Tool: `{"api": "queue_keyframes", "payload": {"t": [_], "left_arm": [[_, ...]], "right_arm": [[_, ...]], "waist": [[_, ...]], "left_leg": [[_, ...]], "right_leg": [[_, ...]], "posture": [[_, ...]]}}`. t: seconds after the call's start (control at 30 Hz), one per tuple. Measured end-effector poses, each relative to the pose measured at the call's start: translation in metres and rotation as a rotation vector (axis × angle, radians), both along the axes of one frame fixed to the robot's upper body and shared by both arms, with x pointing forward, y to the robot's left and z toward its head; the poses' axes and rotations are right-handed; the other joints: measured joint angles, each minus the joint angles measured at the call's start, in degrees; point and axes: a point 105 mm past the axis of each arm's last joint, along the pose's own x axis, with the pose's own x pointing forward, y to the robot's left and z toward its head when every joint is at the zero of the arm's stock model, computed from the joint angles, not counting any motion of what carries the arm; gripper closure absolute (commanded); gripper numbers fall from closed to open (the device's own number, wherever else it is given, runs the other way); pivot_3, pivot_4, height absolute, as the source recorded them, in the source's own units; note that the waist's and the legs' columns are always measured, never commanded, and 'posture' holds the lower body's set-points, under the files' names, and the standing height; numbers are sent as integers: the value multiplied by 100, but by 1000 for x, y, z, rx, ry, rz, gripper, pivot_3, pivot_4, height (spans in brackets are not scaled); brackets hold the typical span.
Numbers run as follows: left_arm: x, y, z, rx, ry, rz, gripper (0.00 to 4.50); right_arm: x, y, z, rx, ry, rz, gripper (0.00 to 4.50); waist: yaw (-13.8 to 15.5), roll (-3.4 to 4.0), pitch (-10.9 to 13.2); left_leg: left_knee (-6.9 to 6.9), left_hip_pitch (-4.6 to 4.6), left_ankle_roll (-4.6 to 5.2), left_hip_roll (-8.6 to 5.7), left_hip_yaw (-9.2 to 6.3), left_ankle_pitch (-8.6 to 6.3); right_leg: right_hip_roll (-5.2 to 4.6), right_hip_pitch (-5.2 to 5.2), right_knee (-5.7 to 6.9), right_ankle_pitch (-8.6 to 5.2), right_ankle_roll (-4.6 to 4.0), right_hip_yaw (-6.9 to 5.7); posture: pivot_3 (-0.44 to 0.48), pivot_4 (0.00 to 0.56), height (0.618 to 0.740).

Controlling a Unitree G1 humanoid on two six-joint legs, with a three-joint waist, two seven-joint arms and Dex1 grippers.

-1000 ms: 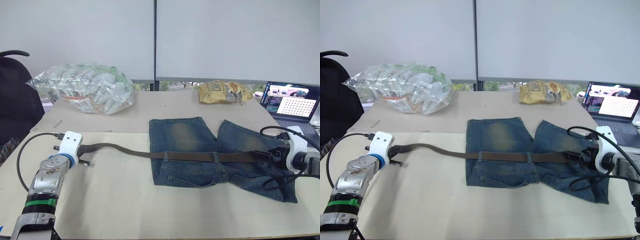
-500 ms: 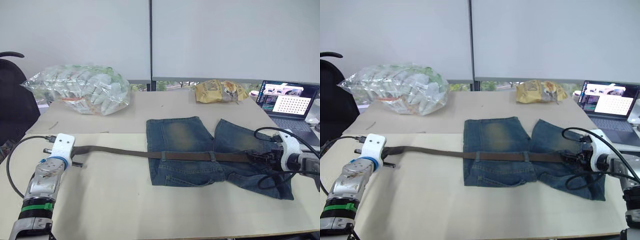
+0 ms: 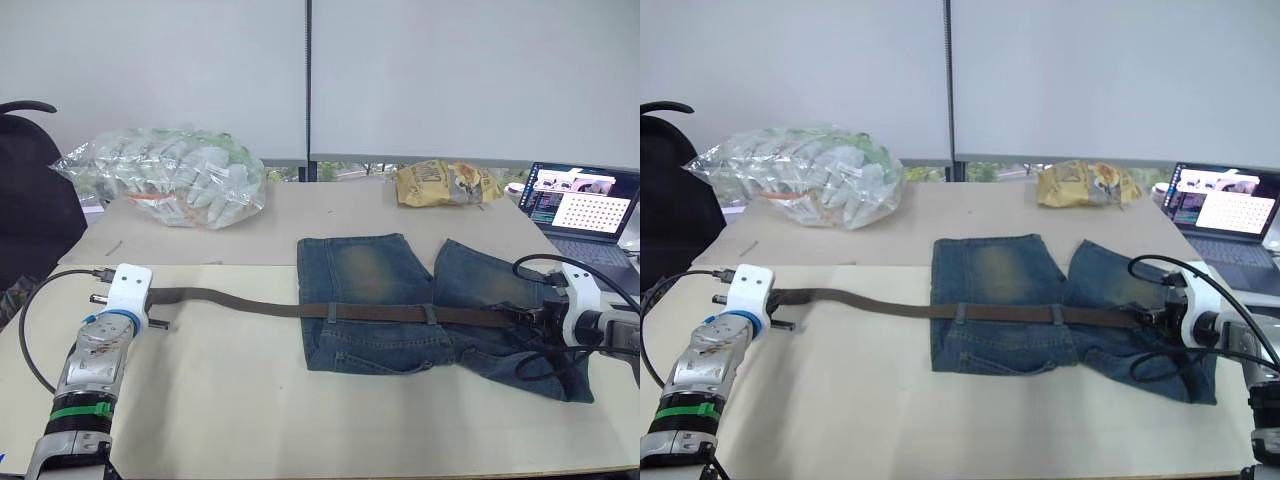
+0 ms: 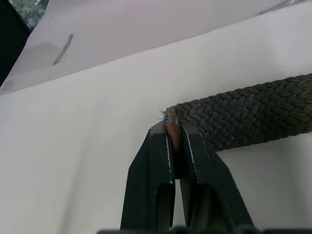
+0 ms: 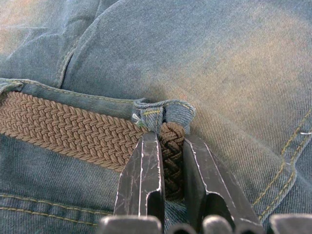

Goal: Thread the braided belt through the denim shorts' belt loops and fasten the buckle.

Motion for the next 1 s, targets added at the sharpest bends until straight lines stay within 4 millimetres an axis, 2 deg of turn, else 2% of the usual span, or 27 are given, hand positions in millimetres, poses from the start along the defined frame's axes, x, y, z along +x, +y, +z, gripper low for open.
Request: {"api": "queue_keyframes", "payload": {"t": [0.17,0.37,0.43,0.5,0.57,0.63,0.8,0.9,1.0], "left_arm": [[10,-9,24,5,-91,-32,2020],[27,-31,92,55,-311,-77,15],[33,-50,106,25,-363,-157,0],[38,-84,101,-9,-334,-304,0],[42,-118,83,-43,-268,-429,0],[43,-162,59,-116,-184,-575,0],[26,-239,27,-362,-8,-870,0],[10,-273,13,-524,120,-1010,0],[5,-283,5,-535,194,-1057,0]], "right_arm": [[-6,0,0,-2,-2,-6,4339],[-11,-1,2,-1,-11,-19,4339],[-11,-1,0,4,-12,-26,4339],[-12,-1,0,3,-18,-29,4339],[-12,-1,1,4,-25,-31,4339],[-11,0,1,4,-28,-31,4339],[-11,3,1,5,-36,-28,4339],[-11,4,0,7,-40,-26,4339],[-14,4,0,9,-45,-28,4339]], "waist": [[68,-2,1],[83,-5,3],[85,-5,2],[89,-3,1],[87,-4,2],[84,-4,2],[50,-3,1],[49,-3,1],[49,-3,1]], "left_leg": [[2,-3,0,0,-1,0],[6,-5,-1,-4,-4,1],[6,-4,-1,-7,-3,1],[6,-2,-1,-9,-3,1],[9,-3,-2,-9,-4,1],[10,-6,-1,-9,-4,2],[9,-5,-1,-7,-4,2],[11,-4,0,-8,-5,2],[11,-2,1,-8,-6,3]], "right_leg": [[1,-2,-1,1,-1,-1],[-2,2,-2,3,2,-1],[-4,5,-1,3,3,-1],[-5,9,-2,3,3,-1],[-4,8,-1,3,4,-1],[-3,6,-2,3,4,-2],[0,3,3,3,4,0],[0,5,2,2,7,0],[2,5,3,3,6,0]], "posture": [[0,150,740],[0,150,740],[0,150,740],[0,150,740],[0,150,740],[0,150,740],[0,150,740],[0,150,740],[0,150,740]]}}
